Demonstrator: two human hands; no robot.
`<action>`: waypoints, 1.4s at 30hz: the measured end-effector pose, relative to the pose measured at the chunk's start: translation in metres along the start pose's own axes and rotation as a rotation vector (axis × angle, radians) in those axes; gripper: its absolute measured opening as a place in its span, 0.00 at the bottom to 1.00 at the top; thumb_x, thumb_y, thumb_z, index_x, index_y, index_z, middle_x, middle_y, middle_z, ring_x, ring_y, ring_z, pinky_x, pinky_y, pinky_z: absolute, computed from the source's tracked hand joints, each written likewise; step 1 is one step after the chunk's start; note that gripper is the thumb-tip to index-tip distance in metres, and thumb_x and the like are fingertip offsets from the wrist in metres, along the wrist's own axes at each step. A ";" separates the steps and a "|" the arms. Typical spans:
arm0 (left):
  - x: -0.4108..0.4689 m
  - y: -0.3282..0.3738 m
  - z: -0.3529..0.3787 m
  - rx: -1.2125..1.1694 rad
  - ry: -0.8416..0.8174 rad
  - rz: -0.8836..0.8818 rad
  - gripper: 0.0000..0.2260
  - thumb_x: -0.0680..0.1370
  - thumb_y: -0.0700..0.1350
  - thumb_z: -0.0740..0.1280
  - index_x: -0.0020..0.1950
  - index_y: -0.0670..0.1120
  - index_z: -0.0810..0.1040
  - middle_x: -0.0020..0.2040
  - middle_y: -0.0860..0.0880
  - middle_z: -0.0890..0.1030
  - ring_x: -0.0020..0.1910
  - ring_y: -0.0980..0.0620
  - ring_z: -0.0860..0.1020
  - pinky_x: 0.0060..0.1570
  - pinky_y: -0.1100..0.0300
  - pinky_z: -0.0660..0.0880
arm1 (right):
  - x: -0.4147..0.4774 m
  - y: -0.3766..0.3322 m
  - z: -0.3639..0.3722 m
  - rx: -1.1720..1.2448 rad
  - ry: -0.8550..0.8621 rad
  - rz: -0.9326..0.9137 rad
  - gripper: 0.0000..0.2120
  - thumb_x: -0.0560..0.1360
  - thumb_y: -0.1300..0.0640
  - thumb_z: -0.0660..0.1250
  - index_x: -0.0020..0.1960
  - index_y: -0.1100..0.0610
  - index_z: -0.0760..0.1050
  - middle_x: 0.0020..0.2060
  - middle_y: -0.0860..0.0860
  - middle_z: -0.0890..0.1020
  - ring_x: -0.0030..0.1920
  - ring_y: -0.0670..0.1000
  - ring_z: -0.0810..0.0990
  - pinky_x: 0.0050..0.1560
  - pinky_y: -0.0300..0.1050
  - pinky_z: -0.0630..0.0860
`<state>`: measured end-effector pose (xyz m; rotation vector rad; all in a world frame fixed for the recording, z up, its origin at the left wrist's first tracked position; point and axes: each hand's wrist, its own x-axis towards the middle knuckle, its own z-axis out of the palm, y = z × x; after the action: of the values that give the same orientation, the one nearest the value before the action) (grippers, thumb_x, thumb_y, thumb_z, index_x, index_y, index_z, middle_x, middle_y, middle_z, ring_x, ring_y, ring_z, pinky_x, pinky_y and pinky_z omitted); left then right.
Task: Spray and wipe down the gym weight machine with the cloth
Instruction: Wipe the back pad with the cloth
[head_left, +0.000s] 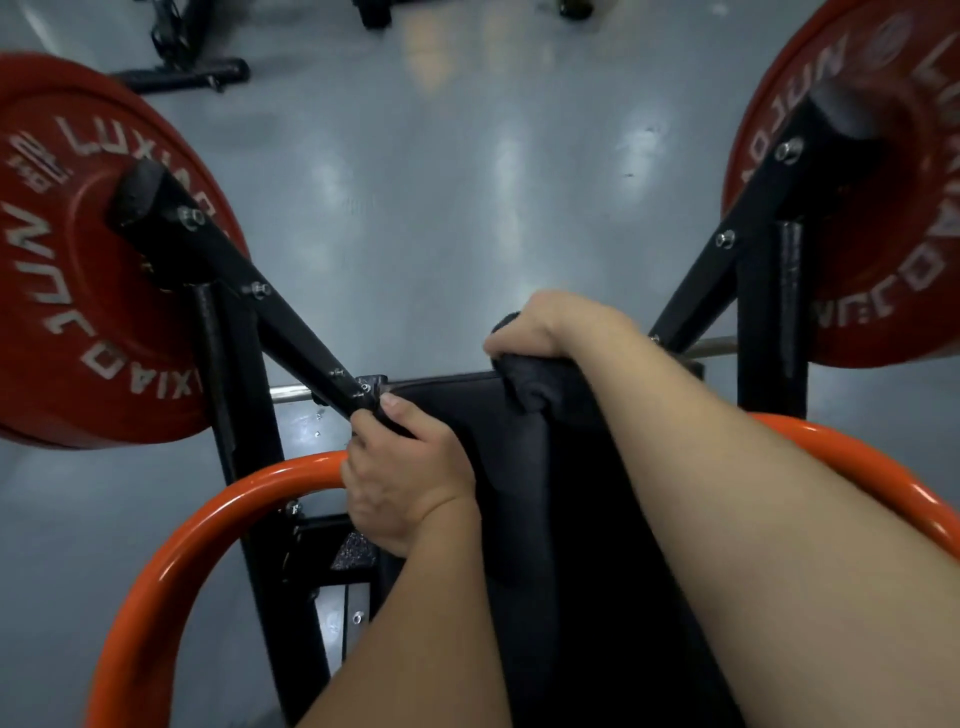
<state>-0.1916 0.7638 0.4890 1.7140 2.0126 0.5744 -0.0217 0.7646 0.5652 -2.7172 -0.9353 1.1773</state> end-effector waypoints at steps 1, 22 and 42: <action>0.000 0.000 0.000 0.003 0.002 -0.002 0.22 0.84 0.58 0.50 0.60 0.45 0.76 0.55 0.42 0.82 0.58 0.38 0.77 0.51 0.45 0.71 | 0.005 -0.015 0.007 -0.061 -0.006 -0.015 0.12 0.68 0.45 0.67 0.42 0.54 0.73 0.45 0.51 0.78 0.49 0.59 0.78 0.61 0.52 0.77; -0.003 0.004 -0.003 0.025 0.045 0.110 0.22 0.84 0.56 0.50 0.64 0.43 0.74 0.64 0.42 0.78 0.63 0.39 0.74 0.51 0.46 0.70 | -0.049 0.112 0.066 0.979 0.774 0.146 0.24 0.70 0.35 0.64 0.57 0.50 0.79 0.53 0.51 0.83 0.58 0.57 0.78 0.60 0.50 0.74; -0.104 0.037 0.005 0.222 -0.108 1.217 0.22 0.81 0.51 0.60 0.74 0.47 0.71 0.74 0.45 0.71 0.74 0.45 0.69 0.76 0.42 0.59 | -0.156 0.166 0.198 0.980 0.816 0.104 0.24 0.66 0.35 0.63 0.57 0.46 0.76 0.50 0.48 0.83 0.54 0.56 0.81 0.56 0.54 0.77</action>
<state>-0.1437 0.6664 0.5122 2.9289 0.7675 0.5713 -0.1528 0.5049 0.4829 -2.0518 -0.0454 0.2643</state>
